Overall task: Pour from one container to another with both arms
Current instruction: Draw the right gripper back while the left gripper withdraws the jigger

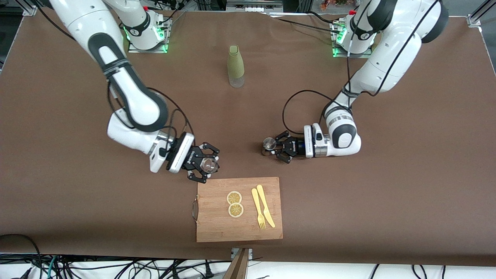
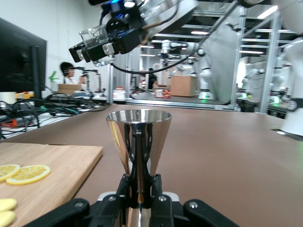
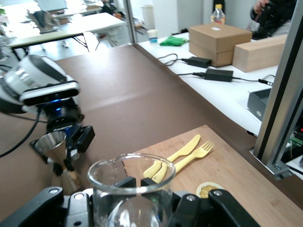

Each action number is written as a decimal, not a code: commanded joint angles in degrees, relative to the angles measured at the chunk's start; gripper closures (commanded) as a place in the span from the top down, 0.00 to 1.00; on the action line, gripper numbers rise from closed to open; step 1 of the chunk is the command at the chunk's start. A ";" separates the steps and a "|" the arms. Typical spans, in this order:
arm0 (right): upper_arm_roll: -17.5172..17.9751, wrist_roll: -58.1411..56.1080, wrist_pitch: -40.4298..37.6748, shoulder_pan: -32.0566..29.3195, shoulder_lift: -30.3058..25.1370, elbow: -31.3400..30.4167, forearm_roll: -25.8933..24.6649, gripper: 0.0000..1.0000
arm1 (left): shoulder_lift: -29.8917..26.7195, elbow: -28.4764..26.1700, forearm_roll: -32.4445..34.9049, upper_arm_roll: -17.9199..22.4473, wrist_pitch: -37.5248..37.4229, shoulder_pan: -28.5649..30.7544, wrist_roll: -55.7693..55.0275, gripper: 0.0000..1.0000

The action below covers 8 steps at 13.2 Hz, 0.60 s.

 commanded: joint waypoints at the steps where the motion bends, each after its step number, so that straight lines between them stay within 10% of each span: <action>1: 0.82 -7.91 -10.50 -5.72 0.17 -1.48 -0.11 0.00 | -1.06 -1.36 6.77 -0.53 -4.36 4.69 0.16 0.00; 8: -1.72 -20.06 -35.65 -18.56 0.88 -10.62 -7.29 0.00 | -1.94 -1.27 25.34 7.54 -16.57 13.58 0.41 0.00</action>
